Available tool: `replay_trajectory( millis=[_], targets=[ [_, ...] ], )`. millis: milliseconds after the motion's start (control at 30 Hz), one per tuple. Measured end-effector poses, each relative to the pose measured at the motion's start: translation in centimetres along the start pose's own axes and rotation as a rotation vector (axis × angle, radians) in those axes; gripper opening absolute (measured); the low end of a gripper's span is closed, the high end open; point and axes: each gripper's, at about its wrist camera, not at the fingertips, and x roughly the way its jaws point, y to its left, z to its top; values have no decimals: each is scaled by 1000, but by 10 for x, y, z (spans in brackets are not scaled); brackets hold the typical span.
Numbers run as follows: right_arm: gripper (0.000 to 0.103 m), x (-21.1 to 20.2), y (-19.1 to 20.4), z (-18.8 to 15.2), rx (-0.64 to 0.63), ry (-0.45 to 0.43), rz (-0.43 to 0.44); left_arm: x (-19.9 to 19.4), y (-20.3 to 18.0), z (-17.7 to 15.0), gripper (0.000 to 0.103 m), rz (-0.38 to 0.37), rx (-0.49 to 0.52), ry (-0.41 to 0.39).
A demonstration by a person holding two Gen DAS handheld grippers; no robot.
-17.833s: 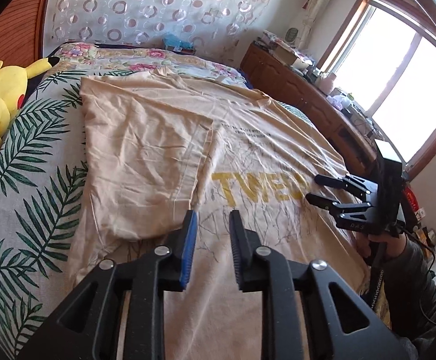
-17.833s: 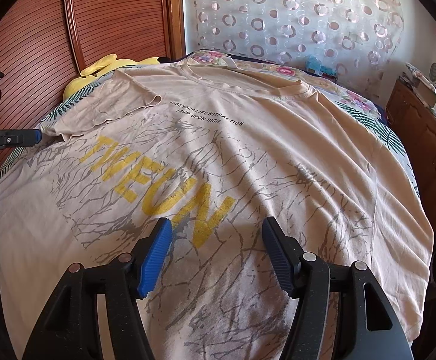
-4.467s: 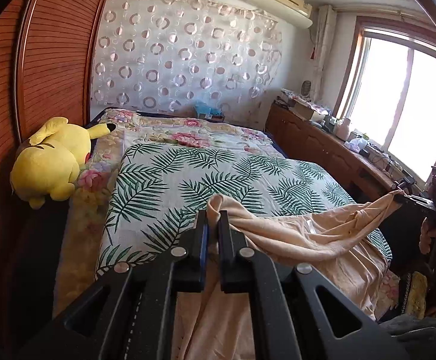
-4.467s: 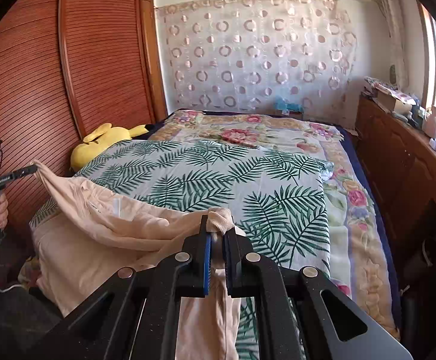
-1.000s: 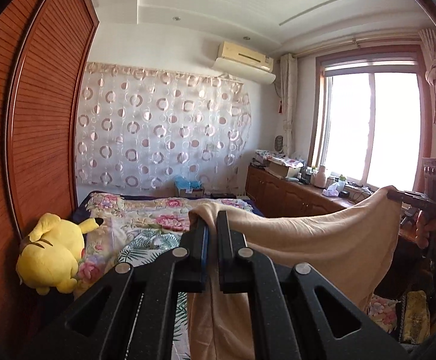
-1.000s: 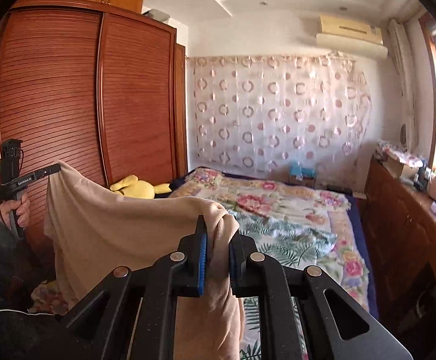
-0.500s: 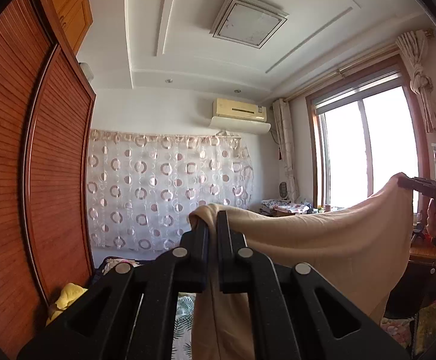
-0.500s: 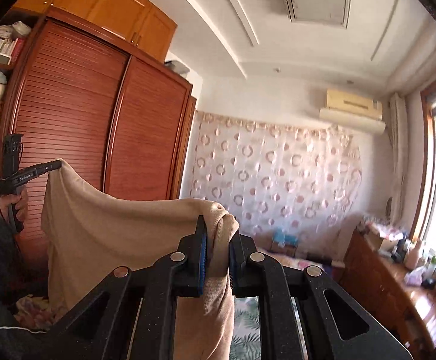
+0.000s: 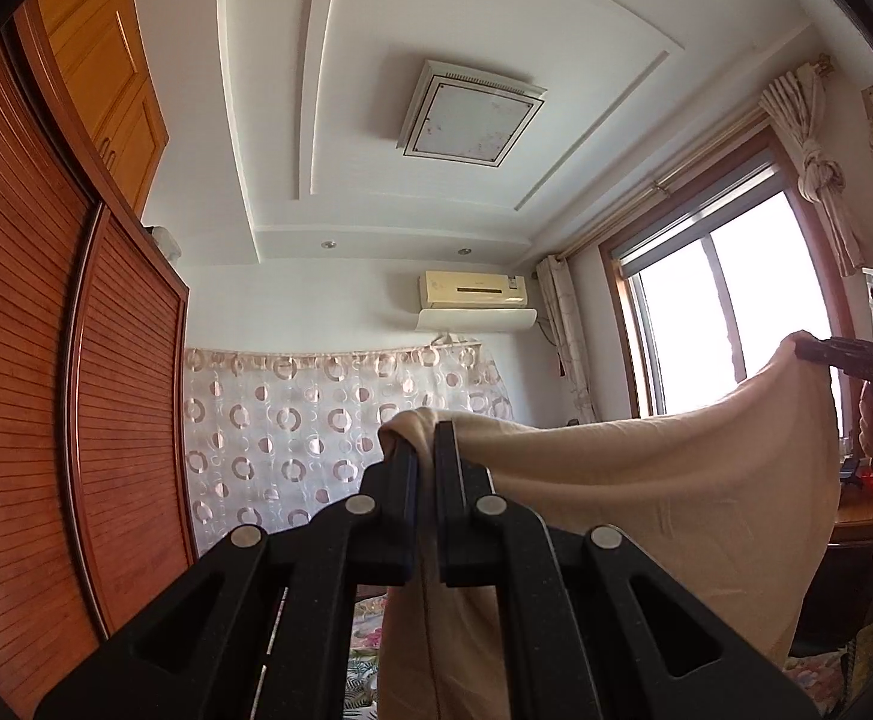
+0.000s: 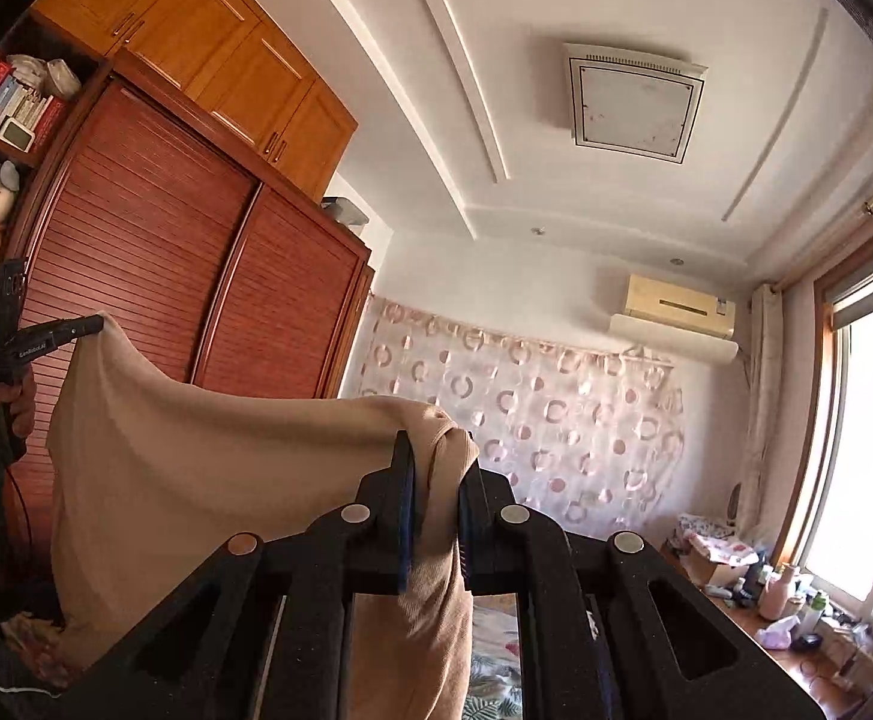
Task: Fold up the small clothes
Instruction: 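Carry the hem over toward the collar with both tools, then lower the hem onto the shirt and open both tools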
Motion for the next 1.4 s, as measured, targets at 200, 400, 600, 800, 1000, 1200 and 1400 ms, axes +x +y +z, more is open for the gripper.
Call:
replay_trajectory(
  millis=[200, 400, 600, 800, 1000, 1200, 1400],
  targets=[
    [11, 35, -3, -21, 17, 63, 9, 37, 10, -33, 5, 32, -22, 65],
    [11, 118, -14, -85, 44, 207, 21, 101, 21, -97, 5, 63, -52, 190],
    [11, 215, -34, -180, 129, 327, 65, 181, 31, -192, 5, 107, -48, 351],
    [11, 327, -48, -295, 216, 521, 48, 257, 48, -304, 5, 130, -59, 523],
    [11, 409, -55, -355, 252, 650, 53, 297, 51, -370, 5, 122, -98, 640],
    [11, 487, -67, -374, 252, 762, 75, 321, 61, -421, 5, 110, -134, 754],
    [11, 555, -83, -375, 290, 849, 80, 343, 60, -452, 5, 108, -128, 836]
  ],
)
